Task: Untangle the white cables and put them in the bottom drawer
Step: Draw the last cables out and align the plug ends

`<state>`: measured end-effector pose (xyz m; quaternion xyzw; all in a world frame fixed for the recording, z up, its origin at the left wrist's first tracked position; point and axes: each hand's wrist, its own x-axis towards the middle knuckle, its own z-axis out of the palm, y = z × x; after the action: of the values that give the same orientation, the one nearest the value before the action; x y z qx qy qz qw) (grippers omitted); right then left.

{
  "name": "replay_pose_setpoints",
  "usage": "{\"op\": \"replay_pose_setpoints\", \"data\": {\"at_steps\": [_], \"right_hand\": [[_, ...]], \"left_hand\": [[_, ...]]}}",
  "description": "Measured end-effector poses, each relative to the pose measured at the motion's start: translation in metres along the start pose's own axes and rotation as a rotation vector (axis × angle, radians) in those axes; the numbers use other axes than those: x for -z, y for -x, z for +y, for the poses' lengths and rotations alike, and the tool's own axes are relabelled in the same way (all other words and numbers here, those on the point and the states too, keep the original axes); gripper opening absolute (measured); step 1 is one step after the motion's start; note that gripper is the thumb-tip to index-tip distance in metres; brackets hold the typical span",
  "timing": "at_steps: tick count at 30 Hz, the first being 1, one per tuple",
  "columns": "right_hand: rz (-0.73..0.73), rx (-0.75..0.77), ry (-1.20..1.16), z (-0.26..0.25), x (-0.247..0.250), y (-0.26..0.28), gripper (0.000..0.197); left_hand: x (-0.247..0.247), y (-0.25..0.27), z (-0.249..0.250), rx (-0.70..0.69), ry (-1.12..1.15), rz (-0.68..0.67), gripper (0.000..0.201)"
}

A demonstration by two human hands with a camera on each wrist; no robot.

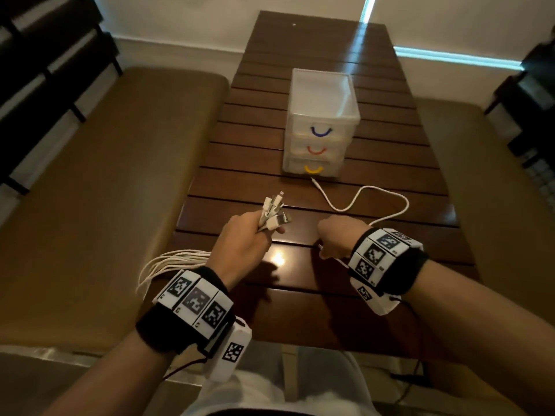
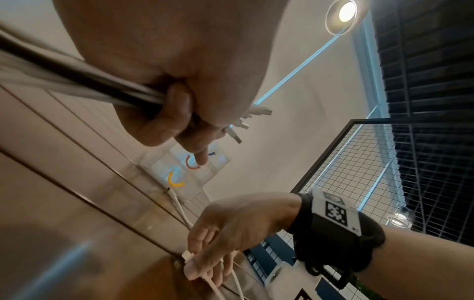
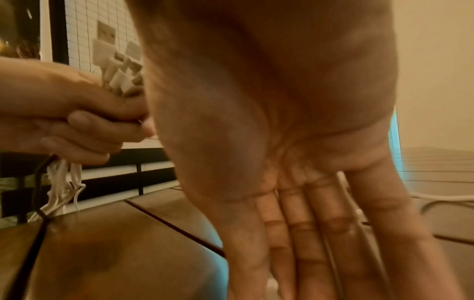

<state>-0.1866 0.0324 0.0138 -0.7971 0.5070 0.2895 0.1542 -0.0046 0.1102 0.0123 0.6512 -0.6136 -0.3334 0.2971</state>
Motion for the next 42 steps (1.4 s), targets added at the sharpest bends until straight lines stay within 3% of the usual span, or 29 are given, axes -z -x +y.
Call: {"op": "replay_pose_setpoints", "data": {"at_steps": [5, 11, 14, 19, 25, 29, 30, 32, 33, 35, 37, 38, 42], "right_hand": [[0.112, 0.003, -0.190, 0.005, -0.006, -0.002, 0.026], [0.424, 0.116, -0.740, -0.017, 0.007, 0.006, 0.027], [0.474, 0.230, -0.952, -0.039, 0.022, 0.015, 0.026], [0.563, 0.319, -1.068, -0.073, 0.038, 0.026, 0.021], [0.550, 0.534, -1.323, -0.120, 0.045, 0.034, 0.019], [0.204, 0.710, -1.598, -0.148, 0.046, 0.029, 0.035], [0.157, 0.708, -1.618, -0.157, 0.045, 0.025, 0.038], [0.081, 0.702, -1.570, -0.174, 0.041, 0.017, 0.068], [0.048, 0.721, -1.494, -0.184, 0.039, 0.015, 0.072], [0.047, 0.774, -1.240, -0.207, 0.034, 0.018, 0.055], [0.150, 0.753, -0.976, -0.228, 0.036, 0.022, 0.032], [0.204, 0.735, -0.883, -0.238, 0.038, 0.021, 0.029], [0.245, 0.689, -0.841, -0.272, 0.054, 0.017, 0.020]], "left_hand": [[-0.015, -0.003, 0.002, 0.104, 0.140, -0.022, 0.025], [-0.016, 0.000, -0.001, 0.194, 0.303, 0.028, 0.024], [-0.008, 0.003, -0.004, 0.183, 0.335, 0.040, 0.043], [0.016, 0.018, -0.012, 0.063, 0.278, 0.142, 0.027], [0.056, 0.044, -0.018, -0.069, 0.464, 0.186, 0.023], [0.082, 0.056, -0.020, 0.038, 0.703, 0.285, 0.031], [0.088, 0.058, -0.023, 0.065, 0.730, 0.328, 0.033], [0.099, 0.061, -0.031, 0.081, 0.730, 0.406, 0.036], [0.104, 0.063, -0.036, 0.085, 0.736, 0.448, 0.035], [0.113, 0.065, -0.045, 0.087, 0.727, 0.496, 0.033], [0.122, 0.068, -0.053, 0.077, 0.654, 0.488, 0.036], [0.128, 0.070, -0.056, 0.071, 0.630, 0.474, 0.035], [0.156, 0.080, -0.067, 0.084, 0.535, 0.475, 0.023]]}}
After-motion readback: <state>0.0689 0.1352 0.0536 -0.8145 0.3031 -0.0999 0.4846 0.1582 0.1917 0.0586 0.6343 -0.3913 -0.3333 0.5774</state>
